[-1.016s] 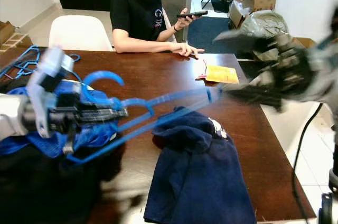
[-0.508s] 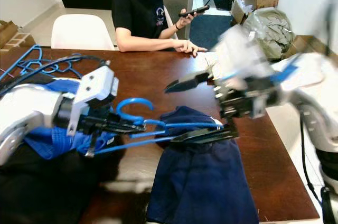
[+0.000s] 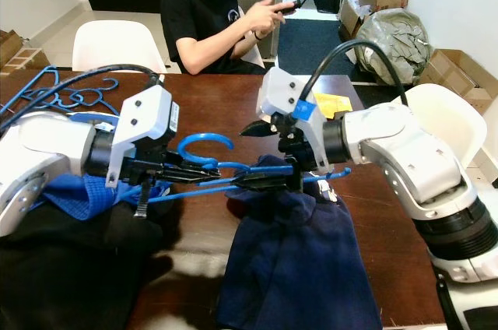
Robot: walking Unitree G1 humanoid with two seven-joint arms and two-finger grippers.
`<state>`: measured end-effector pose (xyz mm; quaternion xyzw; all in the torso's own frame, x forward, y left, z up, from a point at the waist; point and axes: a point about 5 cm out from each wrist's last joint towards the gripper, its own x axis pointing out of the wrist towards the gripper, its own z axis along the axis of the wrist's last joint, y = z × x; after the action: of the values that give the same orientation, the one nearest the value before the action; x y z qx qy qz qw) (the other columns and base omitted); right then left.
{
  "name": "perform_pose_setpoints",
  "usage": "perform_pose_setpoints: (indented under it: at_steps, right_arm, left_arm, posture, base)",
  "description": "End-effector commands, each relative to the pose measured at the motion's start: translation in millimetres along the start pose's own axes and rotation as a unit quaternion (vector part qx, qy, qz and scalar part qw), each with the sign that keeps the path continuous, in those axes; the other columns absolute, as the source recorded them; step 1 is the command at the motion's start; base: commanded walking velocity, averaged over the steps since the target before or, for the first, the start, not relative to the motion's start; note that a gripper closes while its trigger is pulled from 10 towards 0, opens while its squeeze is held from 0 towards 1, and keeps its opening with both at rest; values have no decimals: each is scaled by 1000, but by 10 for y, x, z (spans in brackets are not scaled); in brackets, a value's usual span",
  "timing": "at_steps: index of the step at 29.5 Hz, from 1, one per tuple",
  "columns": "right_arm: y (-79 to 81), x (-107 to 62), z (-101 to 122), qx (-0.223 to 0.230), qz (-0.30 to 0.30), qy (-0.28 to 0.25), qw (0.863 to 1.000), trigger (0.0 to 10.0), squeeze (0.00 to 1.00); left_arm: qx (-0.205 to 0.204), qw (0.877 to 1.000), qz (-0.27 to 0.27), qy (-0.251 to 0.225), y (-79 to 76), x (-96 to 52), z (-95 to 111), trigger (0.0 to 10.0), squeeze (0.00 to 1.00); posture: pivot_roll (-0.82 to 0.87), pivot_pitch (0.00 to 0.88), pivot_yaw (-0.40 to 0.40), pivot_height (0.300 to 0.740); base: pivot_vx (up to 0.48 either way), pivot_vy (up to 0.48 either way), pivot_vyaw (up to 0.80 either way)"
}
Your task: Hang hanger
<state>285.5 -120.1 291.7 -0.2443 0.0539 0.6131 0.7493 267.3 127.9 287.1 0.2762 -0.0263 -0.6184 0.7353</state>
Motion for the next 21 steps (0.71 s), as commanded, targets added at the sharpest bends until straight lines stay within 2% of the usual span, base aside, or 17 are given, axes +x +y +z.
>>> perform_pose_setpoints:
  at_steps: [1,2,19,20,21]
  right_arm:
    - [18,9,29,-2,6,0,1000,4706,0]
    - [23,17,25,-2,8,2,1000,0,0]
    - [99,66,14,-11,32,9,999,0,0]
    - [96,69,15,-13,30,9,999,0,0]
    - [96,69,15,-13,30,9,999,0,0]
  left_arm:
    - [9,1000,-13,-2,-37,52,10,10000,0]
    - [10,1000,-13,-2,-36,59,9,10000,0]
    - [19,1000,11,-4,31,94,10,10000,0]
    - [8,1000,8,-16,31,92,30,10000,941]
    - [8,1000,8,-16,31,92,30,10000,941]
  posture:
    - [83,67,-22,740]
    - [83,66,-22,740]
    - [88,50,-21,740]
    - [88,50,-21,740]
    - [88,50,-21,740]
  base:
    - [0,0,0]
    - [0,0,0]
    - [0,0,0]
    - [0,0,0]
    - [0,0,0]
